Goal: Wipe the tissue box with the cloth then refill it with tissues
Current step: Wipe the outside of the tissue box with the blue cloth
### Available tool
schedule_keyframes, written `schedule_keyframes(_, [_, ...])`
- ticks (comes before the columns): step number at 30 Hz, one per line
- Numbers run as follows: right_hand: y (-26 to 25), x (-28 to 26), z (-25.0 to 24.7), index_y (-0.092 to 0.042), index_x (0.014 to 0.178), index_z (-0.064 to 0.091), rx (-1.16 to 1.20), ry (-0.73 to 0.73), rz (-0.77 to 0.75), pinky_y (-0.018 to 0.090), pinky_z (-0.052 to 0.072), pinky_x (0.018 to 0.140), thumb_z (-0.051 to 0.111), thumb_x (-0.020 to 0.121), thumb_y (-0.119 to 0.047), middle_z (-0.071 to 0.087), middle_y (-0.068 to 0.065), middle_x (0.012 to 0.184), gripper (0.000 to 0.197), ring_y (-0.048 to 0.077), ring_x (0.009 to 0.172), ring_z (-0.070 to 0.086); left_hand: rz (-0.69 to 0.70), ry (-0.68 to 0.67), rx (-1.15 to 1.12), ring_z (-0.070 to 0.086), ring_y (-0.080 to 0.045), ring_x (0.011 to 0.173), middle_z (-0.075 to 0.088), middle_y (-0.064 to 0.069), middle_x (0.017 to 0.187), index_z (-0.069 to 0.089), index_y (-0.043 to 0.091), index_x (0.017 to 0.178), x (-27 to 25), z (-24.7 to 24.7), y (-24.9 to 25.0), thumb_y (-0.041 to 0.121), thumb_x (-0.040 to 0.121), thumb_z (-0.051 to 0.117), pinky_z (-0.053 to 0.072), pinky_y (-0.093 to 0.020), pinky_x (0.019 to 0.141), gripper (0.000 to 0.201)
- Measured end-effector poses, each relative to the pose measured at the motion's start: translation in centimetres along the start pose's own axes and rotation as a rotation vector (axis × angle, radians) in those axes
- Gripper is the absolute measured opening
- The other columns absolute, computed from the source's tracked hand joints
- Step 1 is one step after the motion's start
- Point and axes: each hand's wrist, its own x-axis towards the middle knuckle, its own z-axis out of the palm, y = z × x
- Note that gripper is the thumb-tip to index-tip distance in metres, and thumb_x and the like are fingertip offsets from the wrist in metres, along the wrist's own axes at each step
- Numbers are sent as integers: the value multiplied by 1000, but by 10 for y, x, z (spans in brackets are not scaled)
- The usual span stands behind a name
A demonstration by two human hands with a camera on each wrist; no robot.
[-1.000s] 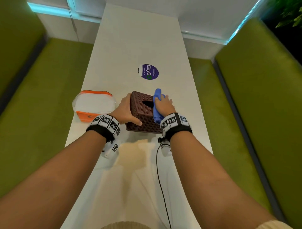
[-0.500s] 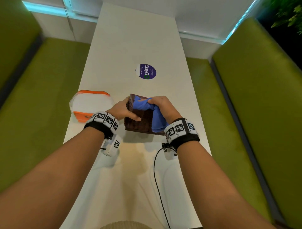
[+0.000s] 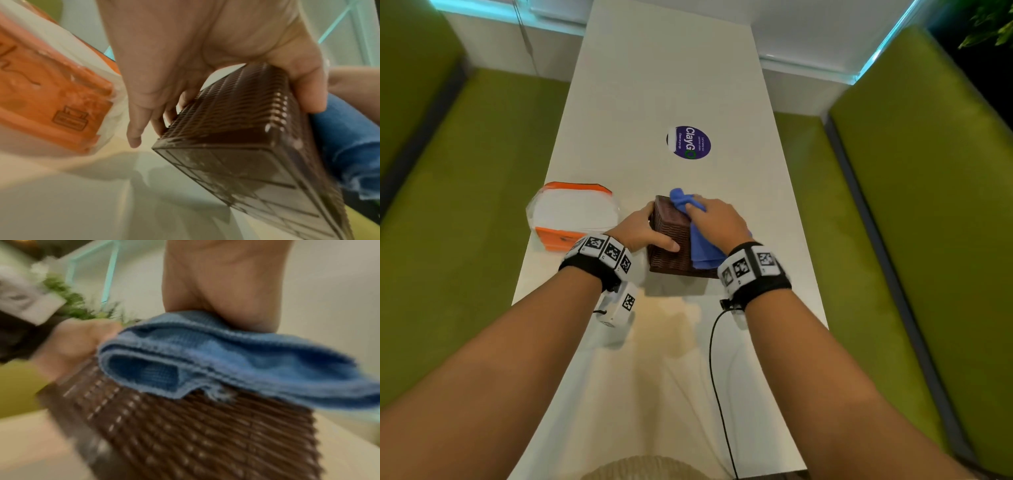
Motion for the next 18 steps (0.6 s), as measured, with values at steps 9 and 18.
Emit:
schedule_keyframes(9, [29,25,-20,4,126,50,-28,-27,451,40,43,97,35,100,-16,53,23,134,36,36,121,52,60,-6,67,54,5,93,59,4,111,37,13,138,1,6,8,41,31,78,42,-8,71,118])
schedule_keyframes(18, [-43,17,6,-12,148,30,156,-311,-5,39,19,119,29,103,-24,22,11,158,46,27,146,21,83,9,201,47,-26,128,48,-15,137,29,-1,143,-1,17,12,24,73,75,37,-22,98,87])
